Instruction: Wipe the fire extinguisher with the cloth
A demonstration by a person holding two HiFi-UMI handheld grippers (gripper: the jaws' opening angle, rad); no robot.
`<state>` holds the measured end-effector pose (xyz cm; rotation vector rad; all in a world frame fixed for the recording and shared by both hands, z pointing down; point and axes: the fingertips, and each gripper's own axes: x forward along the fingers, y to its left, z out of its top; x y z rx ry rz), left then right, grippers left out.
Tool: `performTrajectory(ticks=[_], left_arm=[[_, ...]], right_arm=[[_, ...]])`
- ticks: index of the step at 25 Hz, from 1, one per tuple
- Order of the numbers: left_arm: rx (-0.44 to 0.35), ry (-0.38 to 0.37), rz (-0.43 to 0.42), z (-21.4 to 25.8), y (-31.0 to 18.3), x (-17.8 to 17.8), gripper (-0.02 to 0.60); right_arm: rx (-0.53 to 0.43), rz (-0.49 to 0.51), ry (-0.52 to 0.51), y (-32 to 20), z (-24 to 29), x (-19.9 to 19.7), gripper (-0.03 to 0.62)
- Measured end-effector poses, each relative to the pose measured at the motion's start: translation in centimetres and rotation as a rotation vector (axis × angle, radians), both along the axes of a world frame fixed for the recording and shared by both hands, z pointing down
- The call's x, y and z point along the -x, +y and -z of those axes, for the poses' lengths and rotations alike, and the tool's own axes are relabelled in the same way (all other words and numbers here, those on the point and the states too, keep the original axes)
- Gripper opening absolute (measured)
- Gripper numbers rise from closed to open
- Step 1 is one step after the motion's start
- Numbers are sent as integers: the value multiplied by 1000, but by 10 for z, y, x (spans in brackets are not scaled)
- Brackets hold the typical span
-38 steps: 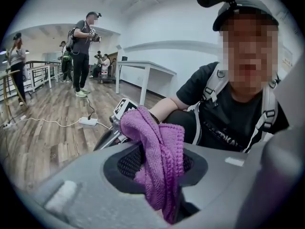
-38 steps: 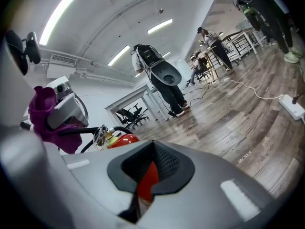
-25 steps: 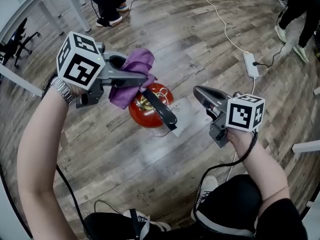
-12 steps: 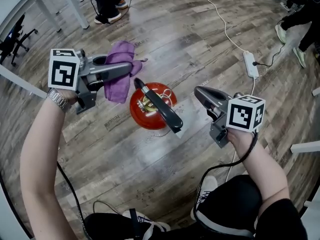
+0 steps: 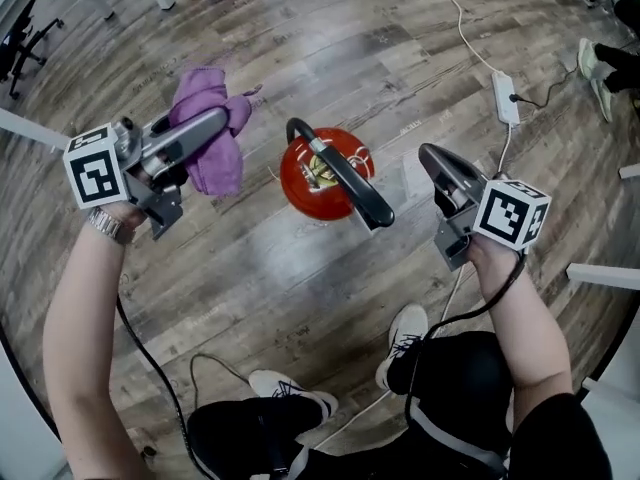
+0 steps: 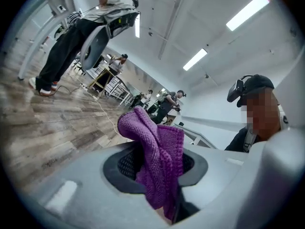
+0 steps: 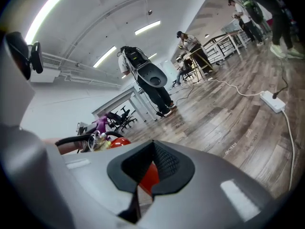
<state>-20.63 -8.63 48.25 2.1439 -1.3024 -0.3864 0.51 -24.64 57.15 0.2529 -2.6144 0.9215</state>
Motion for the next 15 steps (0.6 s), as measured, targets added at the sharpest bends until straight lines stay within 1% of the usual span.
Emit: performTrajectory(ticks=[3,6,10,13,15], left_arm=[[82,54,29,-1,41,-13,118],[142,78,40,23,78,-33,118],[177,110,96,82,122,-65,118],[183,167,150,133,148,-89,119],[177,203,171,170,161,-107,120]], right_arm=[[70,-30,39,11,20,-19,5],[105,-29,49,23,64,-29,5],[138,0,60,46,139,-38,5],[139,52,83,68,197,-41,5],[138,98,98,85,234,-43,5]])
